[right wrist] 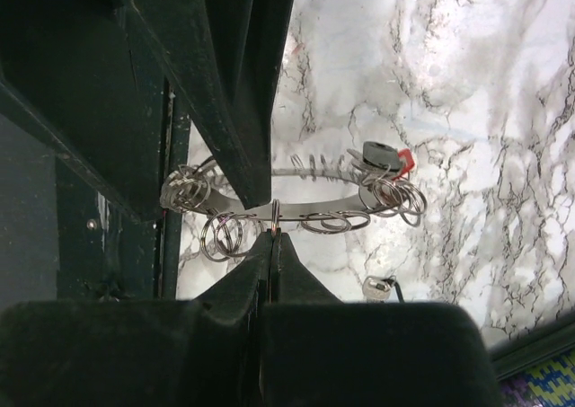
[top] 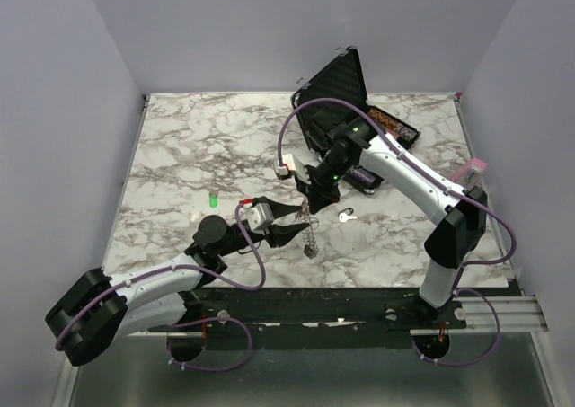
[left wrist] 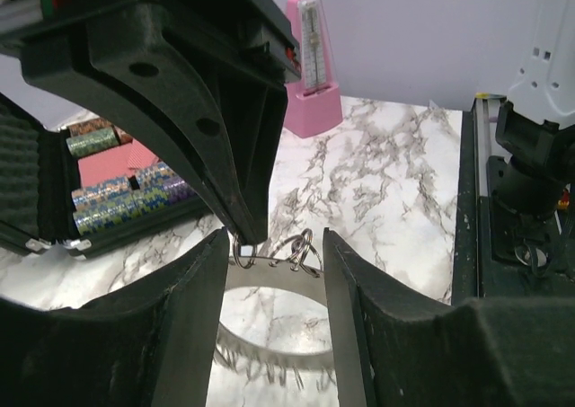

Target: Put the keys on the keyring

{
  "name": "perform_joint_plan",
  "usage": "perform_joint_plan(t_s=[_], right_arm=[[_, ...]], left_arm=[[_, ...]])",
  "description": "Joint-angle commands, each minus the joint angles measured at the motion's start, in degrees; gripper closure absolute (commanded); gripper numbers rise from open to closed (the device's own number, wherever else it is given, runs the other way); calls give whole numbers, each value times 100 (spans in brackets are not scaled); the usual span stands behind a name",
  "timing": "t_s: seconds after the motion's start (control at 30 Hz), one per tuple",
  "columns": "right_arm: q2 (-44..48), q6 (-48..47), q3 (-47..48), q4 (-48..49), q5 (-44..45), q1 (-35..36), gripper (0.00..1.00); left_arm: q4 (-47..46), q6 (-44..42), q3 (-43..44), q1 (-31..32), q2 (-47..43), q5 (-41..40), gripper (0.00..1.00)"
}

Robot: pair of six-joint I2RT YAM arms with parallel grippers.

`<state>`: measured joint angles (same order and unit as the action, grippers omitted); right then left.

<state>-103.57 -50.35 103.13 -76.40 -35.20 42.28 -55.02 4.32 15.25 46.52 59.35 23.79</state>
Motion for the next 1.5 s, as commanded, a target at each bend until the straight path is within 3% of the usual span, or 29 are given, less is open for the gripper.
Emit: perform_joint_plan(t_s=[0.0,0.17,0.7,0.9,1.1,1.3,1.33,1.4,1.47], right_arm=[[21,51,172,-490,-400,43,97],[47,42,216,-490,-470,43,97],[162,-98,172,-490,-734,43,96],[188,-151,119,-490,-813,43,96],[214,-168,111,-498,-831,43,96],[241,-186,102,-490,-901,43,96],[241,-195,102,-490,-918,43,96],[232,-195,84,-490,-927,43,96],[249,-230,58,-490,-953,34,96]], left_arm=[[-62,-124,-40,15,-249,20,46],[97,-159,-22,-20,-223,82,53],[440,-326,66,-99,-205,-15,59],[501,-291,128,-126,-170,38,67],[510,-256,163,-126,-126,64,69],[545,-142,251,-126,-56,135,78],[554,-116,260,-117,-47,135,82],[554,-72,260,-126,-47,126,100],[580,8,260,-135,-55,82,100]])
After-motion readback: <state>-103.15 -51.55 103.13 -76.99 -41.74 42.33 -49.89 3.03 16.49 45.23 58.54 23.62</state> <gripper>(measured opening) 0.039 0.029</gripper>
